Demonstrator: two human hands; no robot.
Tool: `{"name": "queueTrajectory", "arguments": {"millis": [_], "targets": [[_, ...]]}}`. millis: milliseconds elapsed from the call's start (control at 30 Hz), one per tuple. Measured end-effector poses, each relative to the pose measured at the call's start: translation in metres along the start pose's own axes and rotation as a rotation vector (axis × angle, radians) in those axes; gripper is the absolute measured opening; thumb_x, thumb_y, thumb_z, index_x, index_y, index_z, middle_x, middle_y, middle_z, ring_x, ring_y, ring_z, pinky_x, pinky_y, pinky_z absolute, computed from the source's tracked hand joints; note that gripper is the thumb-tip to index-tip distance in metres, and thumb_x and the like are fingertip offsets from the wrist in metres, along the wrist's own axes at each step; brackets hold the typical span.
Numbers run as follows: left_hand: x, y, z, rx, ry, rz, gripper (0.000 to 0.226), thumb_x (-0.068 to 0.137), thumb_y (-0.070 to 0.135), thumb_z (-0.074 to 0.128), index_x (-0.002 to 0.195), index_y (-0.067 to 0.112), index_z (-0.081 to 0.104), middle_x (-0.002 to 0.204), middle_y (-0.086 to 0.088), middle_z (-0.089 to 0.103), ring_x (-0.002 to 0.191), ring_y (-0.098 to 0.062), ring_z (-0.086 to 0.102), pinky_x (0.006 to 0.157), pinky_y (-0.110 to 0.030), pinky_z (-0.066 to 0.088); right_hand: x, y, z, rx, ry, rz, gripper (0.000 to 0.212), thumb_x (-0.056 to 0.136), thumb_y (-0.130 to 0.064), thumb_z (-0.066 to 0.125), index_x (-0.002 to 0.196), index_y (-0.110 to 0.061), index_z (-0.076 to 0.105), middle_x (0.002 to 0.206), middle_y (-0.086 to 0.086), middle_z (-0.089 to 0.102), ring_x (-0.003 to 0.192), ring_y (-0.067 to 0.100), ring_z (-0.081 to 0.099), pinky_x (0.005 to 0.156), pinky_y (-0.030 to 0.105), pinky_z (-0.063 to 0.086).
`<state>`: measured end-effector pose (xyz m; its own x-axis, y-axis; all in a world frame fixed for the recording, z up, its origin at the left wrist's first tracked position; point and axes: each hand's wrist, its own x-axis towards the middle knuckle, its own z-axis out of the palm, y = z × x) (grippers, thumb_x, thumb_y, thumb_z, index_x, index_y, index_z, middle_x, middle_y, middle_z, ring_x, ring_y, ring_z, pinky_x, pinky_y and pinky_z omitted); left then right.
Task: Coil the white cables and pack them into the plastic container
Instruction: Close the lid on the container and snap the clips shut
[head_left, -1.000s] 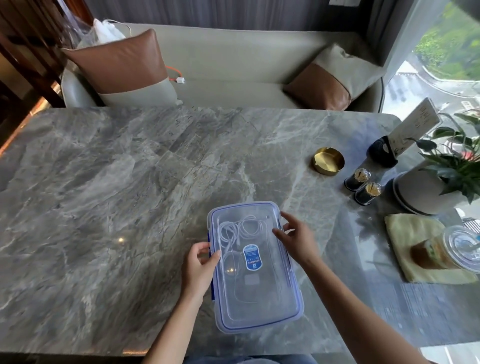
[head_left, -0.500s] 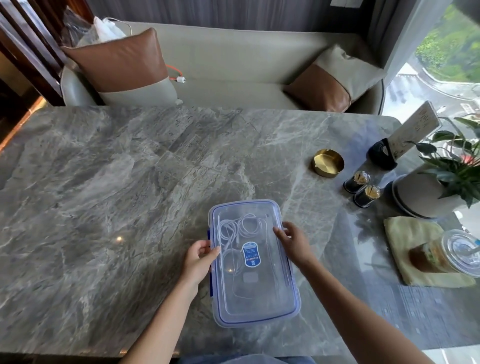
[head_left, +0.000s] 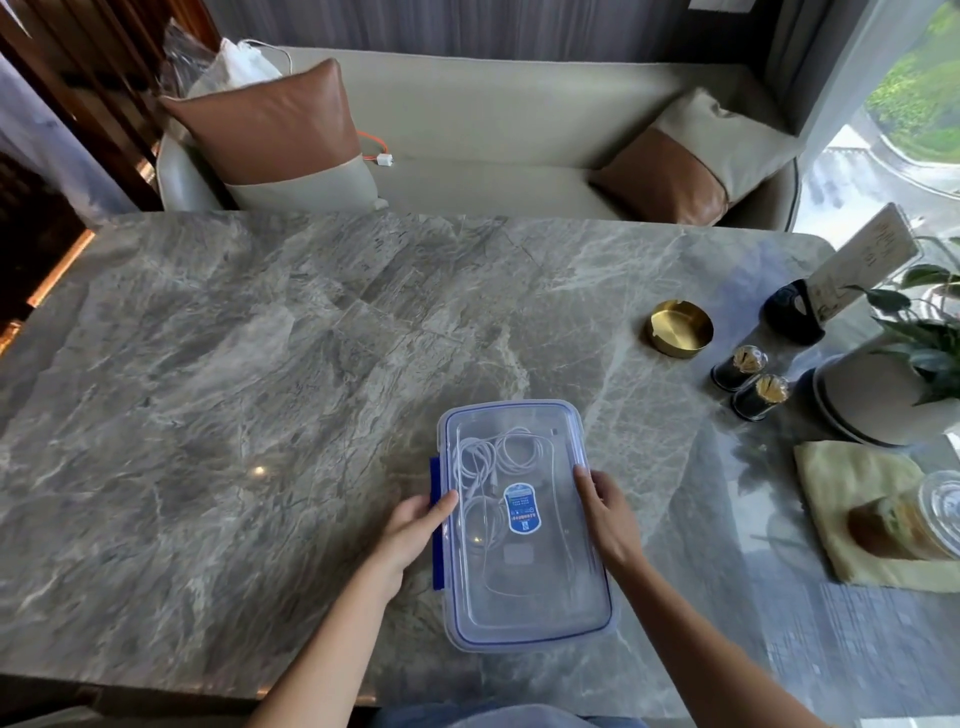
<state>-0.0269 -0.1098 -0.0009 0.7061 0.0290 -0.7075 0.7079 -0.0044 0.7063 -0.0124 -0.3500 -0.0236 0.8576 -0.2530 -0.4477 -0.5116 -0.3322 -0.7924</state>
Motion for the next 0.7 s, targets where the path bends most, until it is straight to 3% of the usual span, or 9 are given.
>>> {"name": "queueTrajectory", "arguments": {"millis": [67,167,300,433,533,600,700], "targets": [[-0.002,0.002,0.001,-0.006,0.033,0.031,0.042,0.075,0.043,0.069,0.107,0.017,0.063,0.104,-0.002,0.07,0.093,-0.014,0.065,0.072,-0.023,0.049,-0.004,0.002,-0.004,0.003,0.059,-0.035,0.036,0.083,-0.056,0.055,0.101,-0.025,0.061,0.083,-0.008,0.065,0.074,0.004,0.06,0.061,0.023,0.041],[-0.006,0.003,0.005,0.02,0.088,0.087,0.027,0.082,0.036,0.065,0.102,0.019,0.062,0.098,-0.001,0.067,0.086,-0.011,0.062,0.065,-0.02,0.046,-0.008,0.0,-0.005,-0.033,0.13,-0.105,0.03,0.079,-0.055,0.059,0.087,-0.026,0.06,0.073,-0.01,0.063,0.066,0.003,0.057,0.056,0.022,0.038],[-0.015,-0.002,0.026,-0.009,0.173,0.212,0.022,0.092,0.027,0.052,0.109,0.013,0.056,0.114,-0.01,0.063,0.102,-0.022,0.059,0.084,-0.03,0.045,-0.01,-0.009,0.0,-0.023,0.11,-0.095,0.022,0.086,-0.042,0.058,0.087,-0.023,0.049,0.081,-0.005,0.059,0.071,0.009,0.055,0.058,0.023,0.037],[-0.014,-0.008,0.046,-0.029,0.232,0.127,0.055,0.095,0.037,0.043,0.143,0.017,0.025,0.145,-0.002,0.035,0.134,-0.019,0.034,0.1,-0.027,0.028,-0.013,-0.009,0.001,-0.064,0.038,-0.101,0.021,0.088,-0.037,0.058,0.094,-0.02,0.046,0.081,-0.011,0.058,0.07,-0.002,0.054,0.056,0.016,0.035],[-0.007,-0.013,0.048,0.002,0.289,0.156,0.064,0.091,0.036,0.051,0.145,0.015,0.023,0.148,-0.006,0.036,0.133,-0.021,0.037,0.103,-0.028,0.03,-0.016,-0.01,0.001,-0.102,0.037,-0.129,0.019,0.092,-0.035,0.053,0.095,-0.018,0.046,0.083,-0.001,0.06,0.072,0.013,0.056,0.058,0.028,0.037],[-0.005,-0.015,0.049,0.044,0.33,0.182,0.058,0.092,0.033,0.051,0.141,0.011,0.03,0.142,-0.01,0.044,0.128,-0.026,0.044,0.104,-0.032,0.035,-0.018,-0.01,0.004,-0.129,0.061,-0.138,0.018,0.093,-0.034,0.05,0.099,-0.018,0.045,0.088,0.002,0.061,0.075,0.023,0.056,0.062,0.033,0.035],[-0.005,-0.017,0.052,0.136,0.398,0.243,0.043,0.093,0.031,0.048,0.13,0.009,0.04,0.128,-0.012,0.055,0.116,-0.031,0.054,0.089,-0.03,0.039,-0.021,-0.013,0.01,-0.178,0.095,-0.122,0.019,0.095,-0.034,0.045,0.102,-0.017,0.042,0.089,0.002,0.059,0.075,0.027,0.053,0.064,0.034,0.034]]}}
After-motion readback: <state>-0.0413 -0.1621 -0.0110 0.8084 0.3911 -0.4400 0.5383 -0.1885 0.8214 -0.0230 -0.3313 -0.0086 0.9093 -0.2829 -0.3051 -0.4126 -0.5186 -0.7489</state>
